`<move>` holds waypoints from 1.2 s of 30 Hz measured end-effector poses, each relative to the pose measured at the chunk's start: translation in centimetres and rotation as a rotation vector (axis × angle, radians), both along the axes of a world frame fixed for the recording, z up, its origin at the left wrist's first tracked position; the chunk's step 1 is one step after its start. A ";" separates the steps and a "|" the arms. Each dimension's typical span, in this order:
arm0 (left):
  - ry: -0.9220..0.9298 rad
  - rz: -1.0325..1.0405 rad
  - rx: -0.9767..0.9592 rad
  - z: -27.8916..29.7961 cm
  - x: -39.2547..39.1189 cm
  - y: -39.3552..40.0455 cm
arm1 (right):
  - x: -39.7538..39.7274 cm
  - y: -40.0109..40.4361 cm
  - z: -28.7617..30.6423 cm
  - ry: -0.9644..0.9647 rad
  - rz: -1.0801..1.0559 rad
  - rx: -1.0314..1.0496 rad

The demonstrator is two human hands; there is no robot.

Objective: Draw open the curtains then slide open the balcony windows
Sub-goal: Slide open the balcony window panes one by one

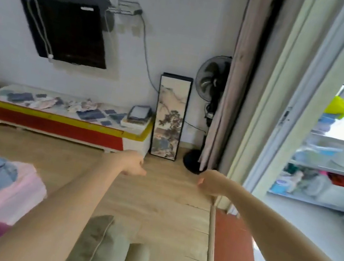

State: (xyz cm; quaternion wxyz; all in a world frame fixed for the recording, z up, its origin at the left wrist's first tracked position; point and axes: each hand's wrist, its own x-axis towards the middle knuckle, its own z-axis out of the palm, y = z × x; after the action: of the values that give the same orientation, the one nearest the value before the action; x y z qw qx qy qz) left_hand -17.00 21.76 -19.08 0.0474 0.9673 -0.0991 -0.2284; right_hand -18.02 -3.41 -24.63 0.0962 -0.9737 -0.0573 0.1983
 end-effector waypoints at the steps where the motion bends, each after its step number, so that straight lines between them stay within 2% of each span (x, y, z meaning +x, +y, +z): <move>1: -0.001 -0.056 0.004 0.2 1.7 -2.0 | 0.3 -2.3 0.1 0.007 -0.079 0.007; 8: 0.048 -0.470 0.054 -1.4 11.9 -19.5 | 3.6 -17.4 -0.6 0.037 -0.440 0.023; 14: 0.096 -0.644 0.101 -1.4 18.3 -34.8 | 7.5 -28.7 -1.4 0.065 -0.631 0.089; 21: 0.009 -0.850 0.102 -0.2 23.5 -52.1 | 9.3 -41.9 -0.1 -0.015 -0.789 0.028; 29: -0.071 -1.199 0.145 -1.1 29.6 -71.9 | 11.2 -57.2 -0.9 -0.039 -1.065 -0.031; 36: -0.147 -1.438 0.120 2.3 33.1 -86.7 | 12.1 -66.3 1.8 -0.129 -1.283 0.001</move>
State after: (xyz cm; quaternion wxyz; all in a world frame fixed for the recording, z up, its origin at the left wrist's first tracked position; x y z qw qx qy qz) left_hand 16.07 -64.98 -16.78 -0.1747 0.6767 -0.7009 -0.1424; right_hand -5.96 -69.74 -22.79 0.1926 -0.8243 0.5307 0.0422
